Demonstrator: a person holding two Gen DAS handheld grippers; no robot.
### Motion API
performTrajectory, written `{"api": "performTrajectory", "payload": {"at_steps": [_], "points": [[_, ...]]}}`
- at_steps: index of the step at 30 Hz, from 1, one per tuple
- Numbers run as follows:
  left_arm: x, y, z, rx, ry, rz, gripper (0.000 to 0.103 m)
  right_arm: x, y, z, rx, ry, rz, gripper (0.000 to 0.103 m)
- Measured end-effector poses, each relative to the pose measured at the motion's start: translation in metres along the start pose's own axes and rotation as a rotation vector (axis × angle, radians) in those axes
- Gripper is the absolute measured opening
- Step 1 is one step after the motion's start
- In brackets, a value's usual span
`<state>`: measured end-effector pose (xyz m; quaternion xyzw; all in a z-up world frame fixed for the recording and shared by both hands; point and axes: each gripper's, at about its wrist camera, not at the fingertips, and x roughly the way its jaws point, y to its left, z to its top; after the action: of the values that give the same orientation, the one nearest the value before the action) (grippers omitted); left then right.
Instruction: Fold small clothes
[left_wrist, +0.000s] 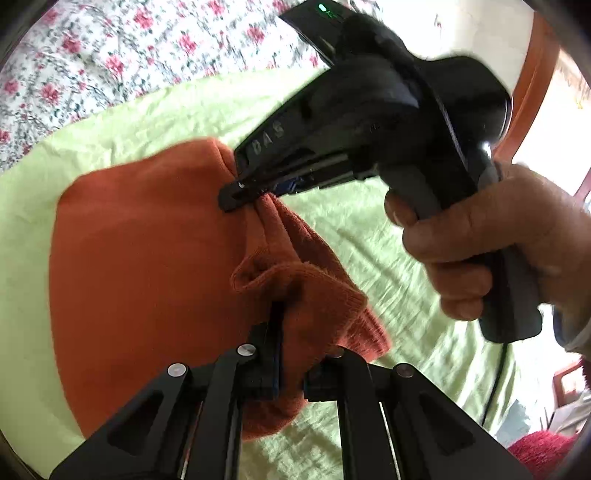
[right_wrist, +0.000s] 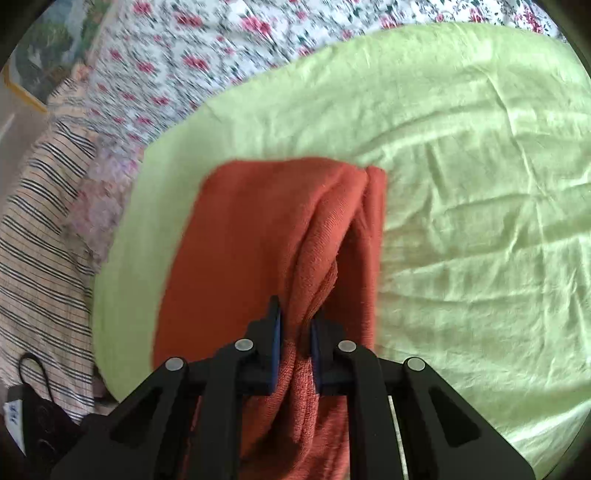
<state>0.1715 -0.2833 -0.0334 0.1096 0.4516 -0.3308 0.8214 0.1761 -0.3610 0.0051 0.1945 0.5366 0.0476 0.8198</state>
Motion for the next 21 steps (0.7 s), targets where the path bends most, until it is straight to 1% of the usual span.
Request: {"api": "performTrajectory", "payload": {"at_steps": [2,3,4,5,6,8,10,11,12,13,15,17,18,19,21], "points": [[0.008,-0.004,-0.004,0.022,0.026,-0.003,0.009,0.009,-0.006,-0.002,0.019,0.020,-0.002,0.015],[0.009,-0.005,-0.006,0.030,0.039,-0.011,0.012,0.012,-0.006,-0.004,0.030,0.024,-0.007,0.015],[0.007,-0.006,-0.006,0.040,0.053,-0.025,0.018,0.015,-0.009,-0.006,0.042,0.028,-0.008,0.016],[0.004,-0.005,-0.005,0.049,0.063,-0.044,0.021,0.016,-0.011,-0.008,0.054,0.028,-0.002,0.016],[-0.003,-0.001,-0.003,0.052,0.067,-0.070,0.024,0.015,-0.012,-0.010,0.065,0.024,0.004,0.020],[-0.021,0.011,-0.006,0.032,0.074,-0.109,0.030,0.007,-0.013,-0.013,0.072,0.021,-0.002,0.021],[-0.039,0.025,-0.014,-0.013,0.074,-0.098,0.054,-0.004,-0.013,-0.016,0.070,0.009,-0.023,0.026],[-0.047,0.038,-0.016,-0.054,0.068,-0.079,0.060,-0.008,-0.013,-0.019,0.077,0.010,-0.031,0.032],[-0.053,0.049,-0.018,-0.093,0.067,-0.066,0.074,-0.011,-0.015,-0.022,0.090,0.014,-0.034,0.041],[-0.058,0.064,-0.019,-0.138,0.077,-0.052,0.084,-0.015,-0.018,-0.024,0.105,0.015,-0.030,0.055],[-0.067,0.092,-0.020,-0.207,0.066,-0.024,0.084,-0.022,-0.024,-0.030,0.147,-0.003,-0.009,0.063],[-0.070,0.112,-0.024,-0.259,0.061,0.006,0.085,-0.026,-0.028,-0.033,0.186,-0.020,0.021,0.064],[-0.067,0.128,-0.024,-0.305,0.072,0.016,0.085,-0.027,-0.030,-0.034,0.207,-0.026,0.041,0.065],[-0.063,0.139,-0.023,-0.337,0.079,0.015,0.085,-0.026,-0.032,-0.034,0.225,-0.025,0.062,0.065],[-0.052,0.163,-0.023,-0.405,0.088,-0.011,0.085,-0.020,-0.033,-0.031,0.237,-0.018,0.083,0.065]]}}
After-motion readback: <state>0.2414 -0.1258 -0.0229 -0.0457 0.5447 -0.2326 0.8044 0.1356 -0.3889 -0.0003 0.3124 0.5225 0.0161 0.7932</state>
